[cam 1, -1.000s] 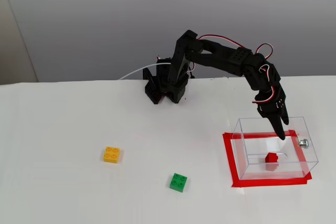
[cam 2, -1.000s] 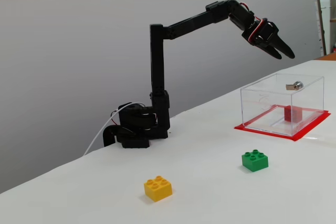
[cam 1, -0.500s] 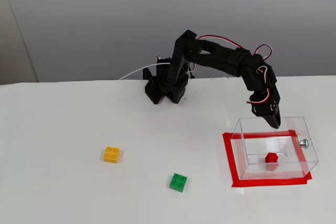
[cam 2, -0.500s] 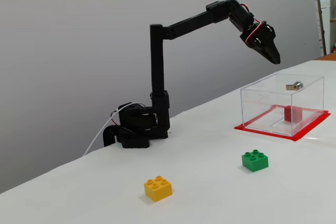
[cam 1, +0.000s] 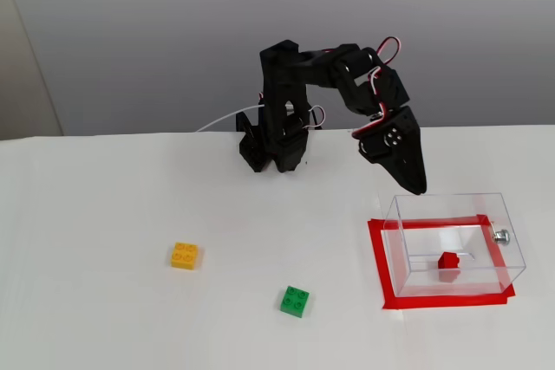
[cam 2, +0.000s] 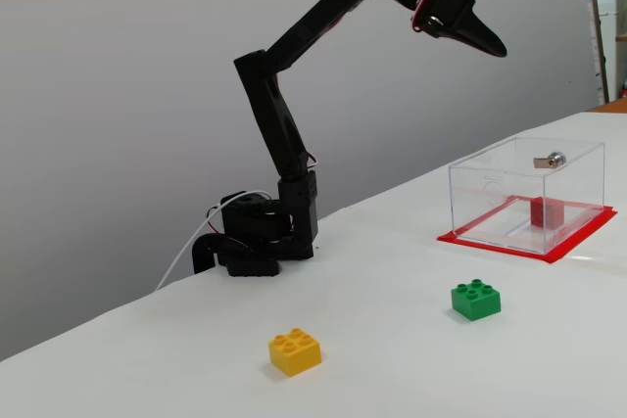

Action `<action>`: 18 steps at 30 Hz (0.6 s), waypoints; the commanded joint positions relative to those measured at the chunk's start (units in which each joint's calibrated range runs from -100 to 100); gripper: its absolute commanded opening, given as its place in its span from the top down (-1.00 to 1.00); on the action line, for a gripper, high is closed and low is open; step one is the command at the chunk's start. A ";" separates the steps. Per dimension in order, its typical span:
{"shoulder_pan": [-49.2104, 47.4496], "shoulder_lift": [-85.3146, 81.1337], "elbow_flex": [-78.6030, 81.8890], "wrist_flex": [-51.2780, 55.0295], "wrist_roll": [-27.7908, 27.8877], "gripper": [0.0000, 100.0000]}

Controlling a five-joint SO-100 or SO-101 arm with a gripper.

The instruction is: Pick the red lego brick and place it into the transparent box

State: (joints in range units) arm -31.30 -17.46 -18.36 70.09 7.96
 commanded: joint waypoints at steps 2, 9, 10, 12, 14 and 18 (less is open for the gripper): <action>8.42 -7.27 1.36 0.75 0.18 0.97; 18.25 -18.47 9.95 0.66 0.18 0.97; 19.36 -20.42 11.49 0.58 0.18 0.97; 21.73 -24.50 15.19 0.23 0.18 0.97; 23.80 -28.65 18.99 -0.03 0.18 0.96; 26.90 -36.12 25.95 -0.12 0.18 0.96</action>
State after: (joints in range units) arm -6.52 -48.92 4.32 70.69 7.96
